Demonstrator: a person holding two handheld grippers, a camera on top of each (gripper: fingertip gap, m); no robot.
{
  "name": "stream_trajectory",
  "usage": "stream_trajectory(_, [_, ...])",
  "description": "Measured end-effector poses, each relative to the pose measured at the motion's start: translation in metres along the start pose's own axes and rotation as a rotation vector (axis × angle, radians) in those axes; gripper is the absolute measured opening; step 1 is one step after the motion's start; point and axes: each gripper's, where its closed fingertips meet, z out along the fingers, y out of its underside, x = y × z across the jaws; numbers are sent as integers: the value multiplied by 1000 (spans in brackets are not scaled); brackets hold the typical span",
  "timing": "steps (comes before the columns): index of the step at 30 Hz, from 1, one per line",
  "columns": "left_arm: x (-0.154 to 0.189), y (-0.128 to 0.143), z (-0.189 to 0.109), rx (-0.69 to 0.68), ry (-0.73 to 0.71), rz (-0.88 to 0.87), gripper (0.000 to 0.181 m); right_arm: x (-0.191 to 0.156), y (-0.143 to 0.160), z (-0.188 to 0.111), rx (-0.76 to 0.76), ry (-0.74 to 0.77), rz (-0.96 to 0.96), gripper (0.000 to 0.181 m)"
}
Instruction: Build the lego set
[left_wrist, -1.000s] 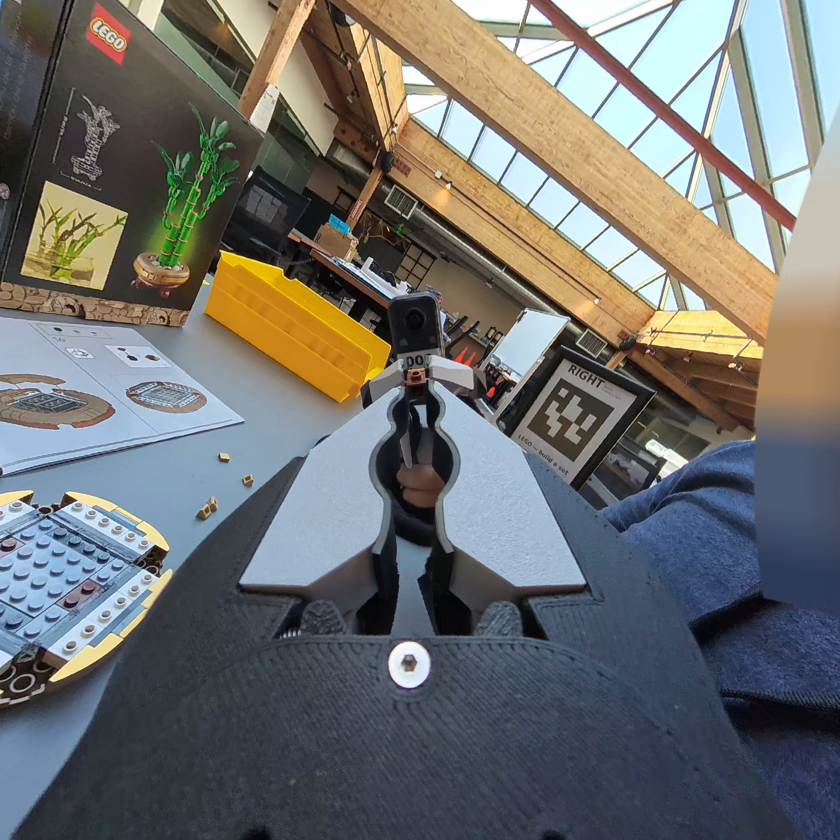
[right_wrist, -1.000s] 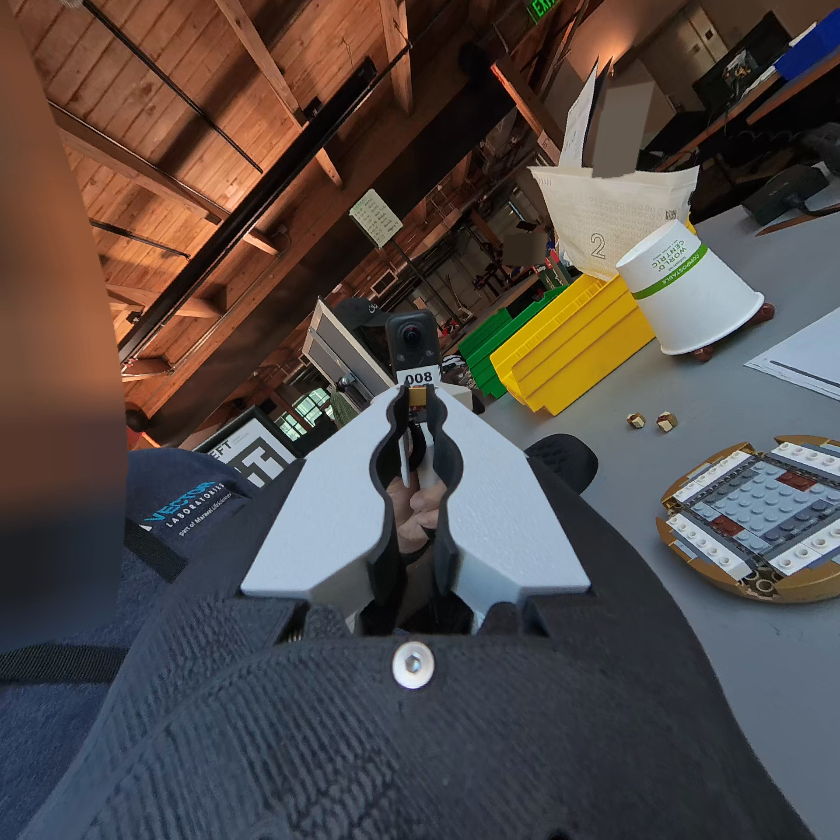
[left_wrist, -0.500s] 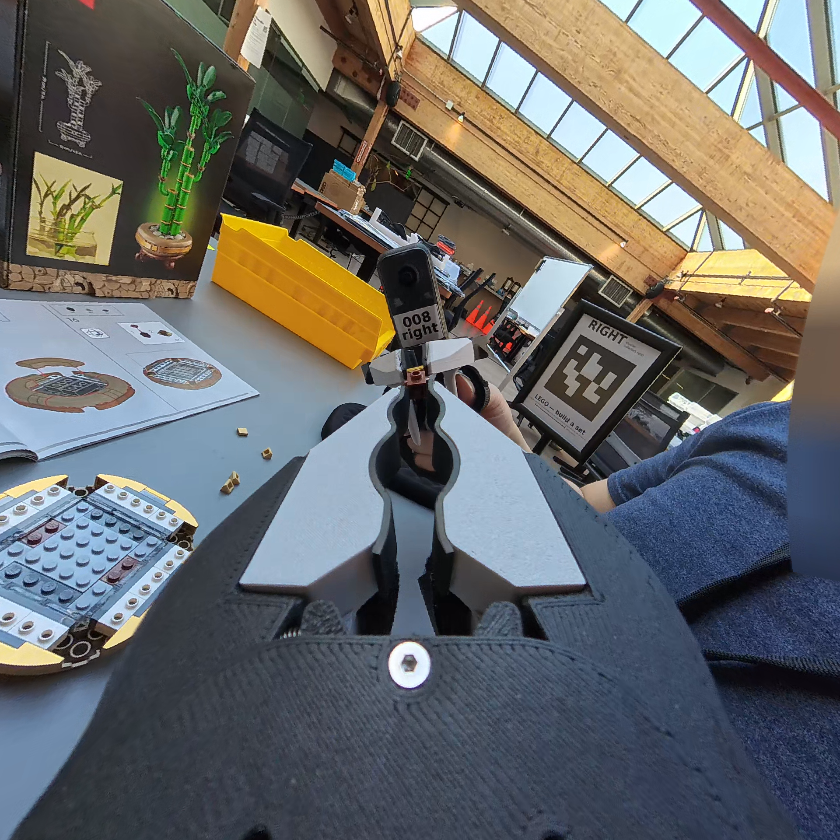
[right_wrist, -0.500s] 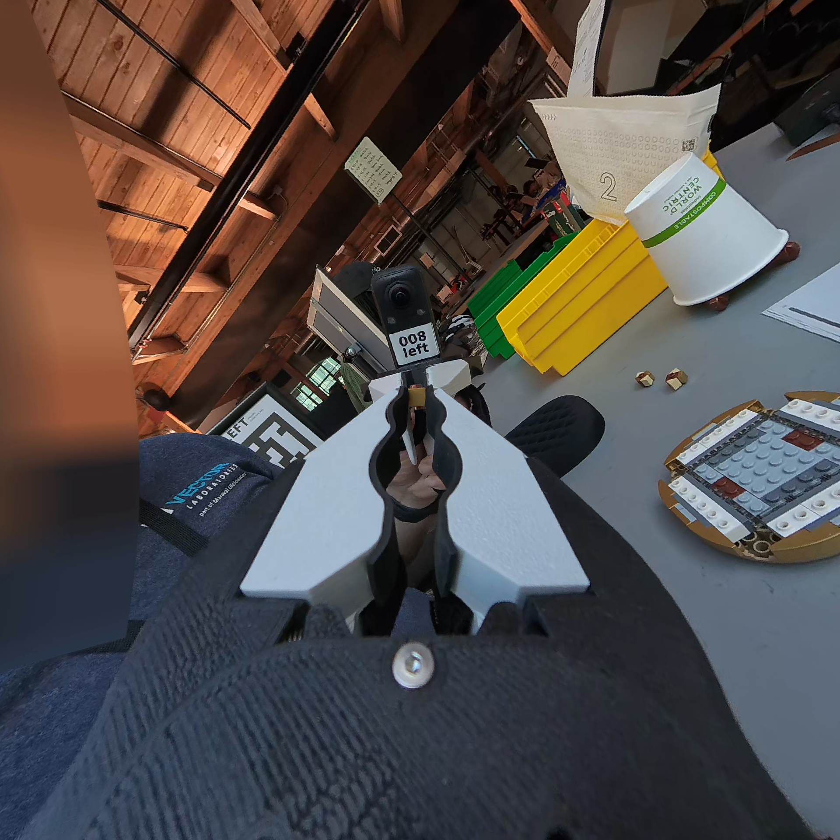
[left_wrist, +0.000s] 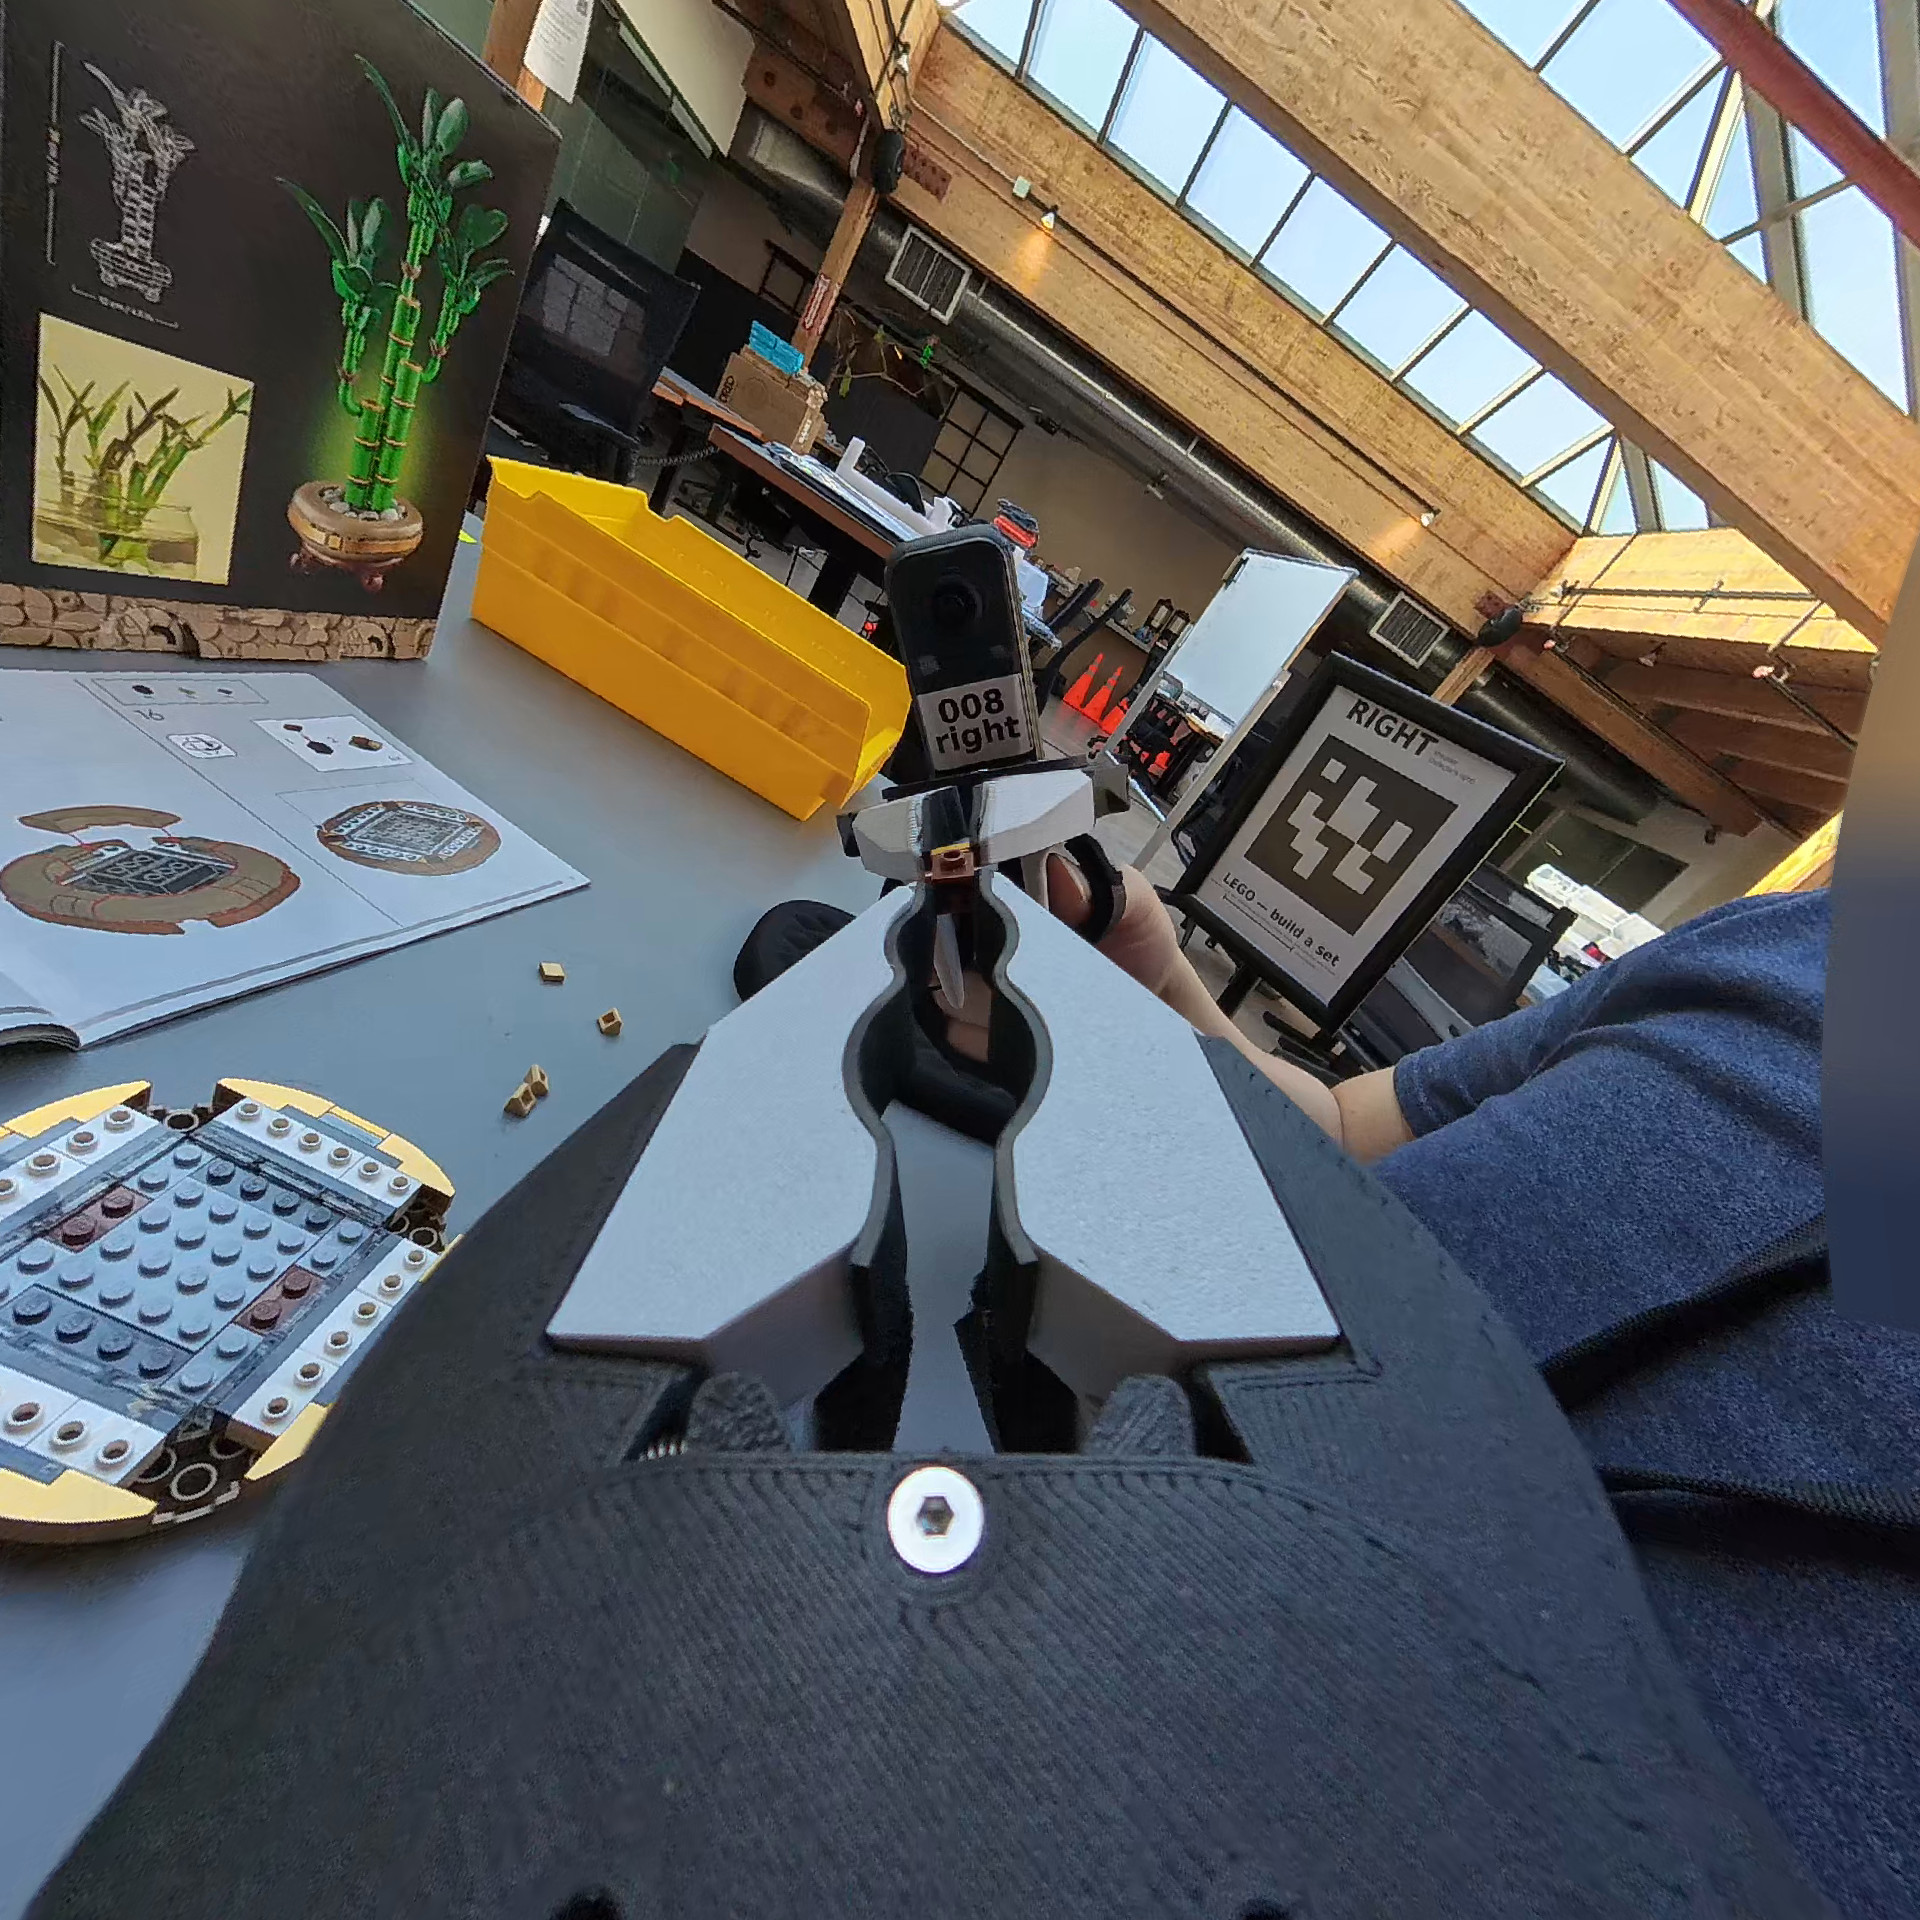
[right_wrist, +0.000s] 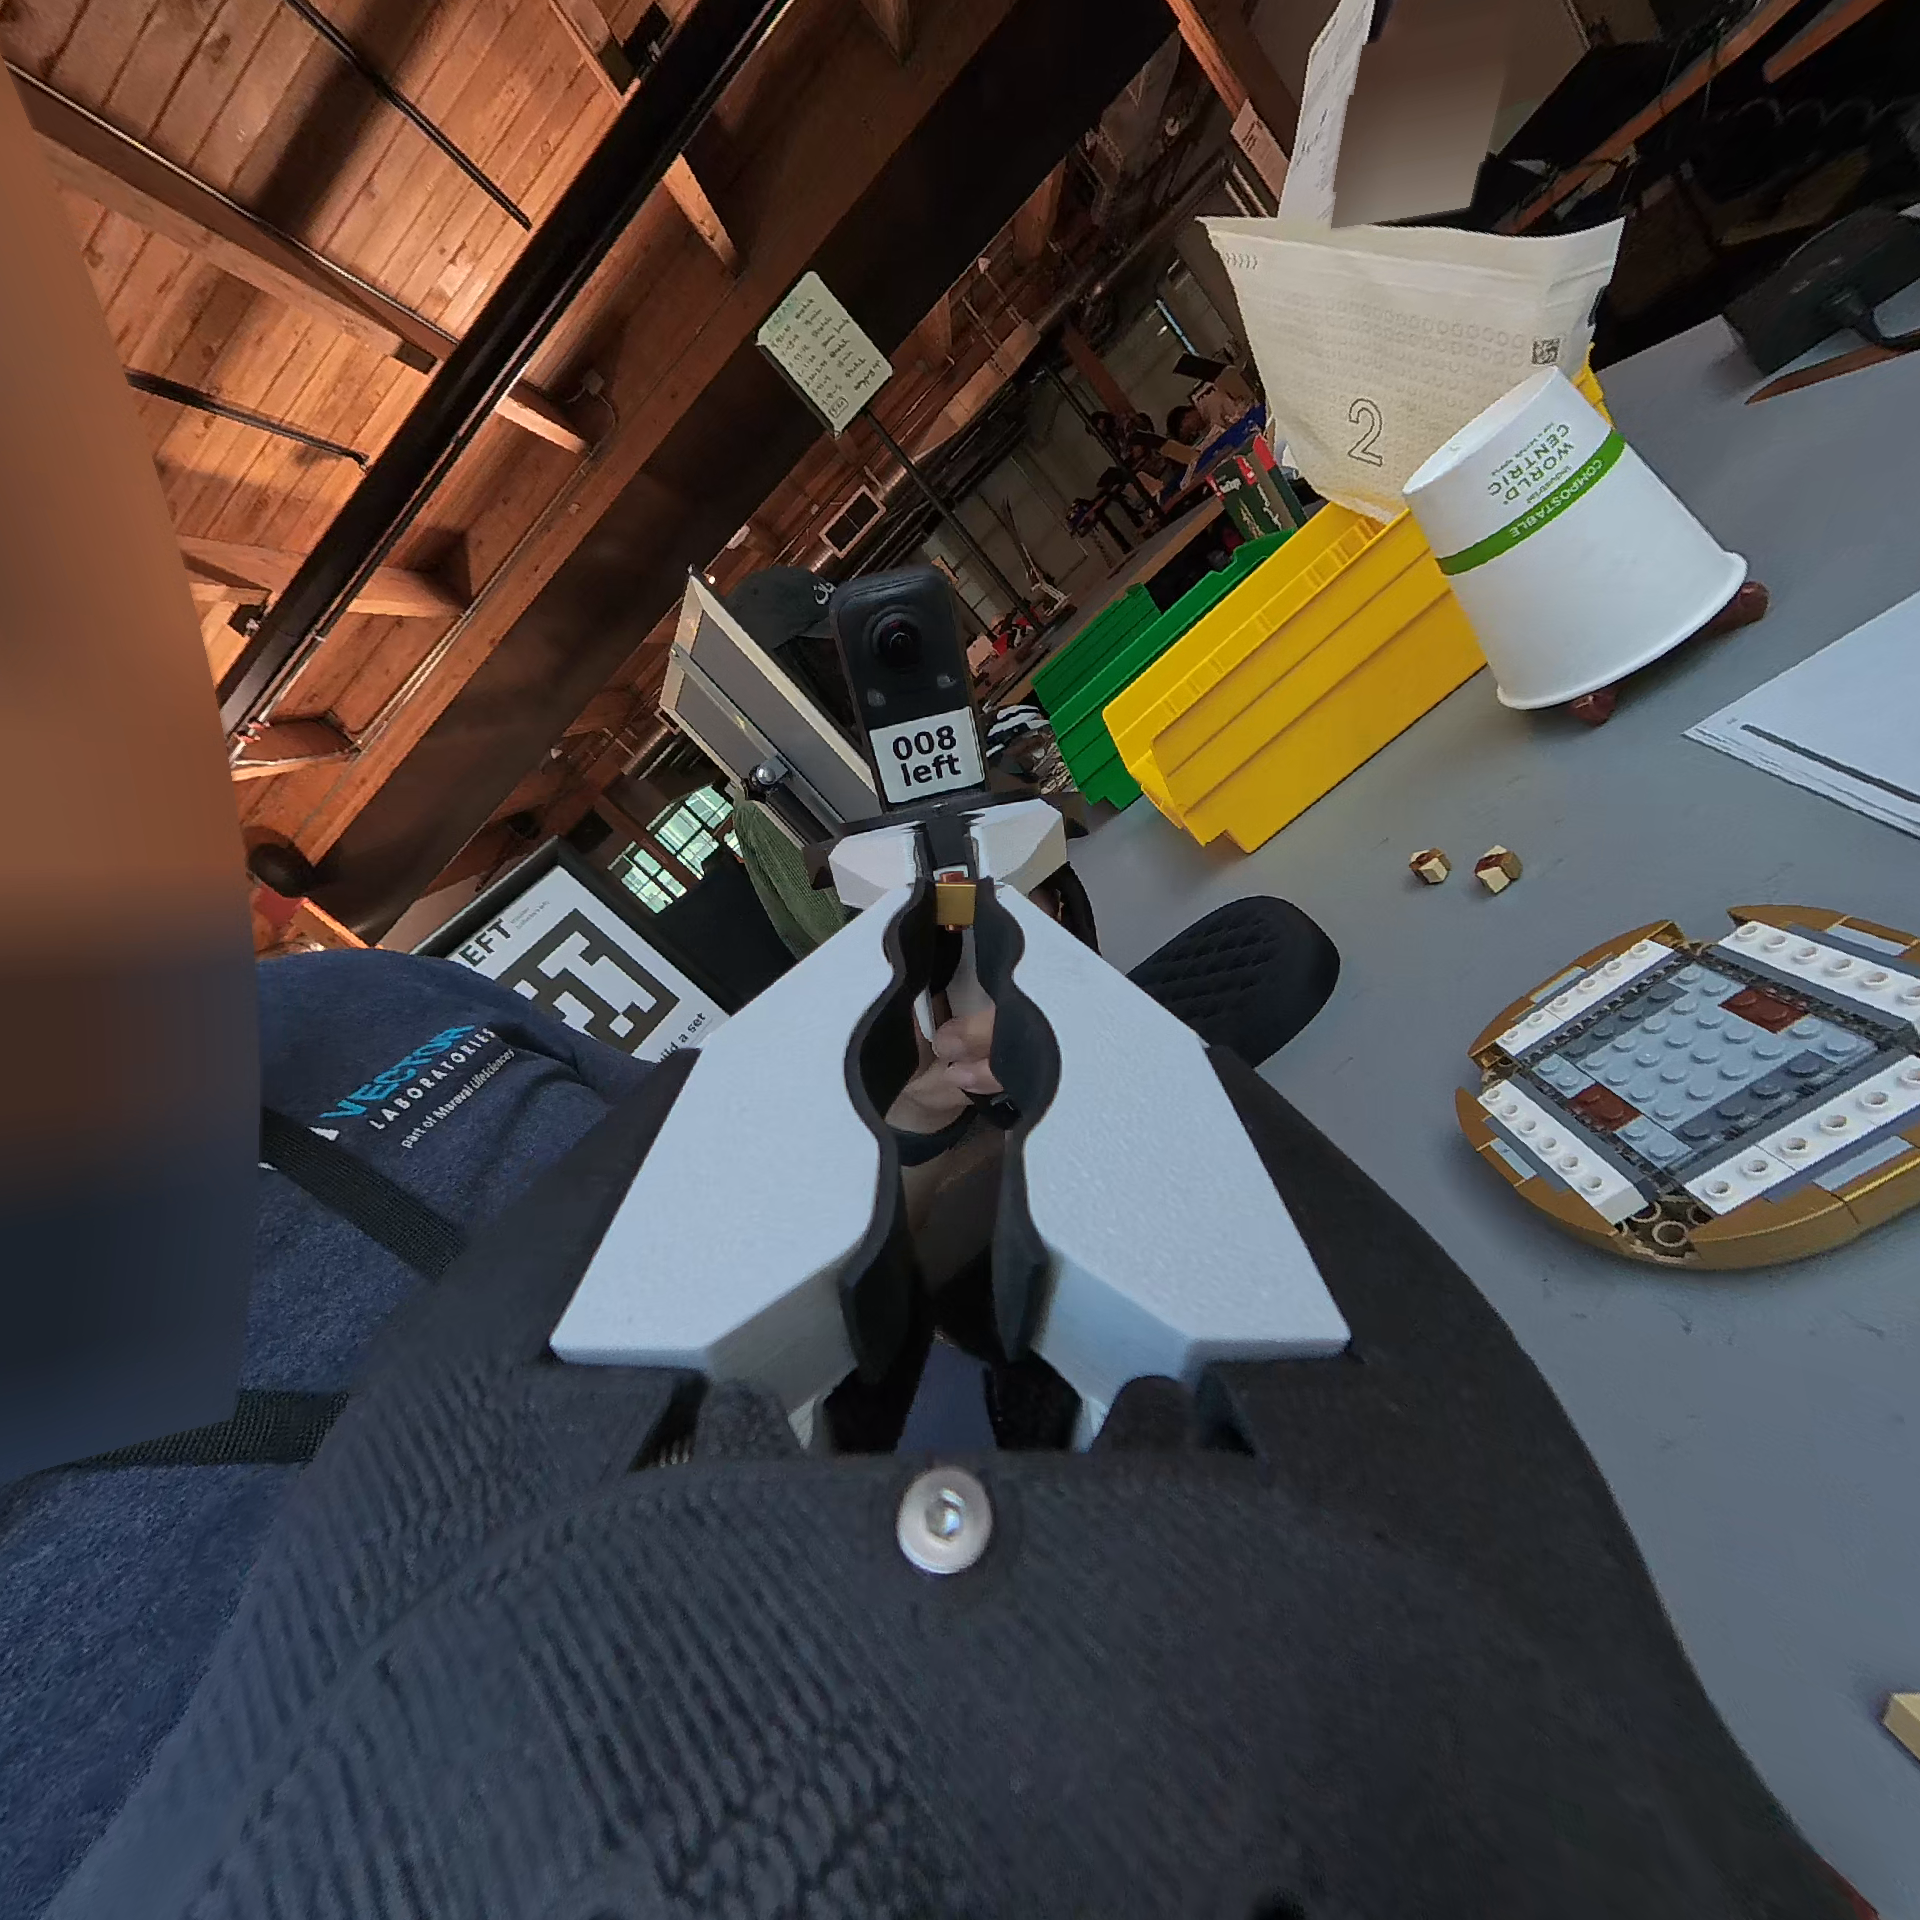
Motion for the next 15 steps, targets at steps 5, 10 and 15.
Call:
stream_trajectory(5, [0,-2,1,14,-6,-1,5,0,-2,0,14,8,-23,7])
stream_trajectory(10, [-2,-4,1,36,-9,-16,5,0,-4,1,48,43,-75,7])
stream_trajectory(15, [-3,-8,1,72,12,-51,5,0,-7,3,80,41,-79,7])
